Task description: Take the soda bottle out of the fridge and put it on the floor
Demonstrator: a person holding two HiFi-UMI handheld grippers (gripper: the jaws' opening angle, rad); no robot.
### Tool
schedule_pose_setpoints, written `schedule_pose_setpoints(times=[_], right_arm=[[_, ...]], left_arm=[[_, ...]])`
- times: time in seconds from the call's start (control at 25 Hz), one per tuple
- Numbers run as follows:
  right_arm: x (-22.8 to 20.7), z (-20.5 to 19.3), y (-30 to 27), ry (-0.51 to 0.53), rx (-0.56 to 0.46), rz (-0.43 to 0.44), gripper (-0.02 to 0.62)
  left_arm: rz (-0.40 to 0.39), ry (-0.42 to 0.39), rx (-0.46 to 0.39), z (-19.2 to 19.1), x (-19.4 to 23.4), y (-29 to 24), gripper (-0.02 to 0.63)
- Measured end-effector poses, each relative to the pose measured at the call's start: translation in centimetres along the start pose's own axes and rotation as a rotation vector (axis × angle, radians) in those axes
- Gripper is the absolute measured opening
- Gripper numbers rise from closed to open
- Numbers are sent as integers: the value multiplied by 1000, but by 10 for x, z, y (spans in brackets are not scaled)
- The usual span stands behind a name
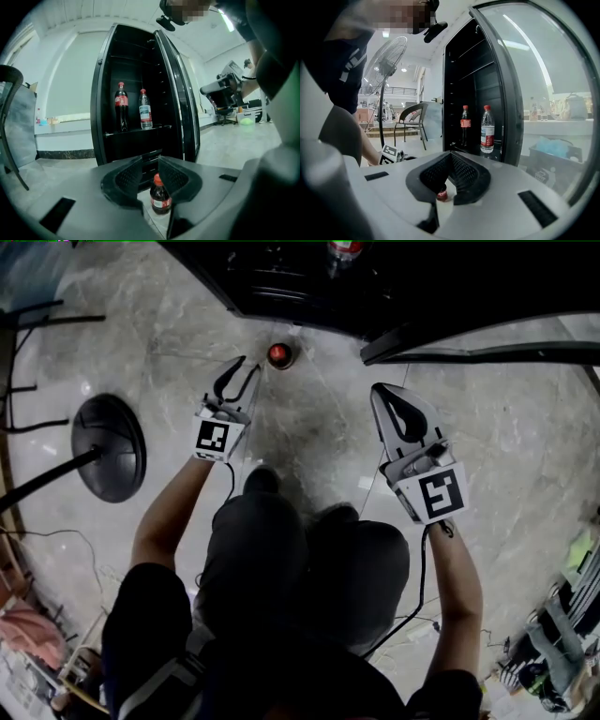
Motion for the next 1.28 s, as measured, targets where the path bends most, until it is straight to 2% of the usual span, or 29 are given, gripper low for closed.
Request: schedule_pose_setpoints(times=[0.12, 0.24, 0.56, 0.72, 0.96, 1.28], right_arm=[[0, 7, 3, 1, -1, -3, 17], [0, 19, 7, 4, -11, -5, 17], [3, 77, 30, -10, -27, -7, 17], [5, 126, 50, -18, -14, -27, 17], [18, 215, 84, -55, -48, -58, 17], [26, 319, 134, -90, -10, -85, 17]], left_arm=[[5, -11, -36, 26, 2, 8, 71], [7, -21, -58, 53, 2, 15, 39], [38, -5, -73, 144, -2, 46, 25], [40, -18, -70, 211, -7, 66, 24], [64, -6, -51, 323, -16, 110, 23], [59, -5, -65, 470, -31, 146, 23]])
Point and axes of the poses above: the fingertips, and each gripper's own axes: y backward along the fingers, x to its left, z out of its top, the point moved 9 cm from there along y, backward along the fingers, and after that the axes turned 4 degrees about -z, right-handed, at the moved point
